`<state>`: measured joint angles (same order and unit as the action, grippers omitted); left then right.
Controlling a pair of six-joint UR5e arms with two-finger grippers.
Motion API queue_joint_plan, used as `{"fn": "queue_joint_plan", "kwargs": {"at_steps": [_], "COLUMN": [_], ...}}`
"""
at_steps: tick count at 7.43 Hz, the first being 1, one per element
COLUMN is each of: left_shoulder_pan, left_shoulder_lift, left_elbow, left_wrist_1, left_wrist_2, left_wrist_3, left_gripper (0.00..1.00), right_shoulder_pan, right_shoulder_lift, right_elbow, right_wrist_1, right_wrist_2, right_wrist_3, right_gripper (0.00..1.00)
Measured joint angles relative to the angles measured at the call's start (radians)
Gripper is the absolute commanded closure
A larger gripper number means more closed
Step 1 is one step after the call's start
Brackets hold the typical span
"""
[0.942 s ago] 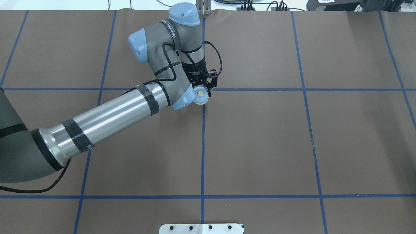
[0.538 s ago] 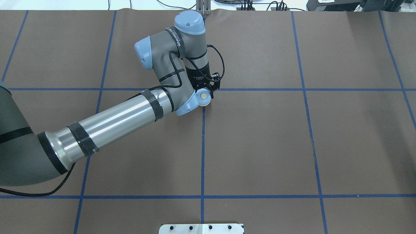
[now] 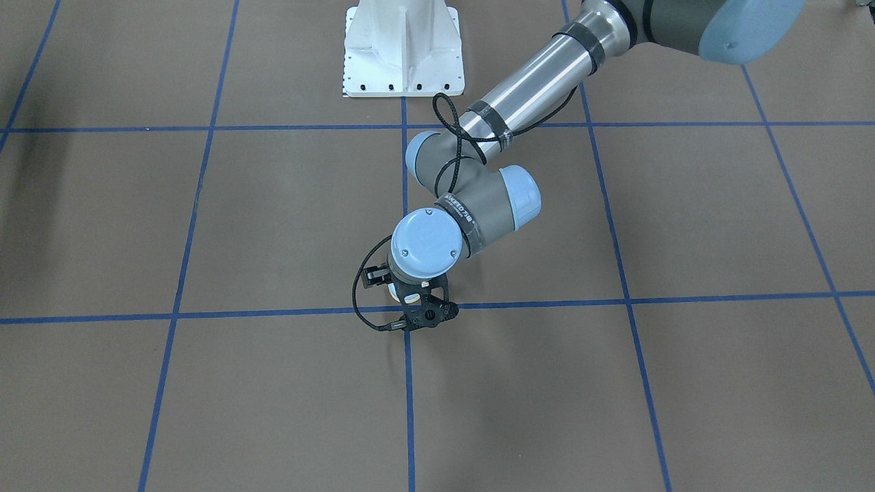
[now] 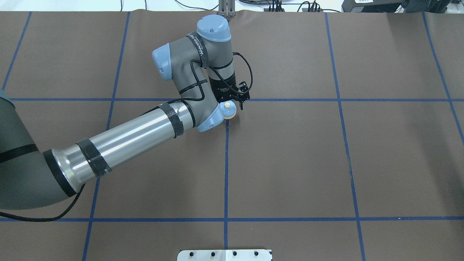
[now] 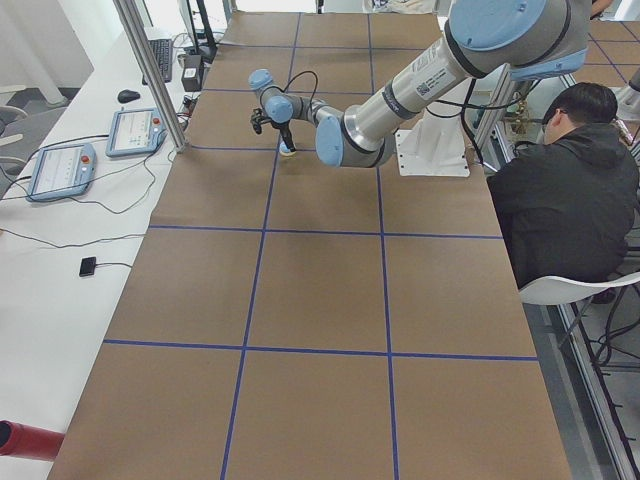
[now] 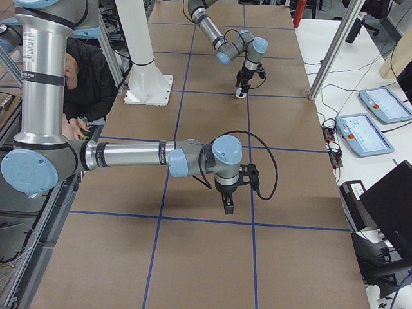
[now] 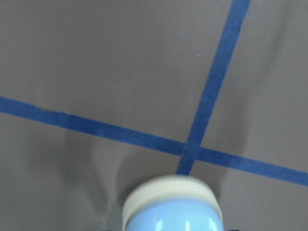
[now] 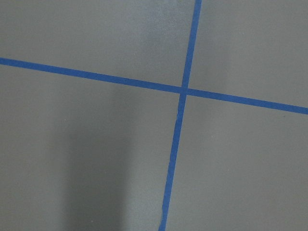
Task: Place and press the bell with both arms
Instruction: 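Lower the bell onto the grid center and open the left gripper, then withdraw the left arm away from the bell while the right arm enters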
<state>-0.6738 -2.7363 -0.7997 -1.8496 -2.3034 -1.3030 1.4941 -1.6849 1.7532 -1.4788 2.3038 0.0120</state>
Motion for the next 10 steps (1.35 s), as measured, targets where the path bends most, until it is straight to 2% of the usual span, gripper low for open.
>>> {"fn": "queue_joint_plan", "kwargs": {"at_steps": [3,6,8,10], "left_shoulder_pan": [-0.066,-0.198,-0.281,-0.395], "left_shoulder_lift": [0.029,0.126,0.262,0.487], "left_elbow": [-0.119,-0.268,-0.382,-0.535], "left_wrist_1": [0.02,0.042,0.047,0.051], "left_wrist_2": [0.001,0.005,0.006,0.013], "left_wrist_3": [0.001,0.077,0.256,0.538], "left_gripper": [0.0,0.0,0.0,0.0], "right_shoulder_pan": [-0.001,-0.02,-0.052,-0.119], "right_shoulder_lift": [0.02,0.085,0.123,0.188], "right_elbow": [0.033,0.067,0.081,0.085], "right_wrist_1": [0.006,0.083,0.136,0.146], "right_wrist_2": [0.045,0.127,0.156,0.156], "right_wrist_3": [0.047,0.147,0.247,0.319], "right_gripper": [0.0,0.0,0.0,0.0]}}
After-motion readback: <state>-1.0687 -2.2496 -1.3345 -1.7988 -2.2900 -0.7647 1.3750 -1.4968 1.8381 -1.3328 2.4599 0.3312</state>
